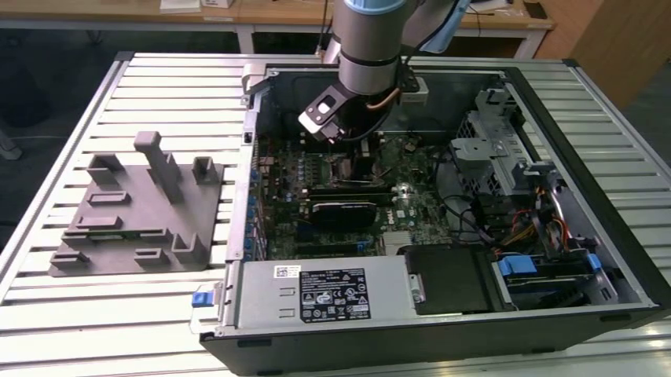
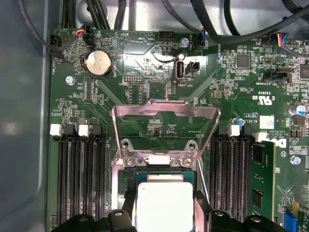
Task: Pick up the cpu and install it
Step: 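Place the cpu into insertion slot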
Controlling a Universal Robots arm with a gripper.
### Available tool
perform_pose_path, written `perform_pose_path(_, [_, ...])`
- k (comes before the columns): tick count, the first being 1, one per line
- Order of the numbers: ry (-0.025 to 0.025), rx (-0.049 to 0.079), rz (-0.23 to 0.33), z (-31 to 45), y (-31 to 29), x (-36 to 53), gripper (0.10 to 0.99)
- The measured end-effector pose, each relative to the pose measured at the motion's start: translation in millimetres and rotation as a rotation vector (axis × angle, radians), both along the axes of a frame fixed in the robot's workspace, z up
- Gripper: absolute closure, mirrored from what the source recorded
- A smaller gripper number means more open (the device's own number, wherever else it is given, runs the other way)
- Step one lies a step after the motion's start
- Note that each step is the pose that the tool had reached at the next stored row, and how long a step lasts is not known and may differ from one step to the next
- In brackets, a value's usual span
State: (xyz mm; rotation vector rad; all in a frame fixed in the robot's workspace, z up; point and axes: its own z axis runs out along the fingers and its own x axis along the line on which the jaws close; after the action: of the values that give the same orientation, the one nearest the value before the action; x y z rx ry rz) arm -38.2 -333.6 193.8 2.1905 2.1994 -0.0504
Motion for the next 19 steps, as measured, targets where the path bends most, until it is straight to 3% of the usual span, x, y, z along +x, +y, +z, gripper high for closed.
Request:
perform_pose_path(11, [0.0002, 0.0, 0.044, -1.7, 1.6, -0.1, 0.545])
perform_pose_path(15, [0.0, 0.0, 0.042, -2.4, 1.6, -0.2, 0.545])
perform_pose_path(19, [0.0001, 0.0, 0.002, -2.7, 1.6, -0.3, 0.545])
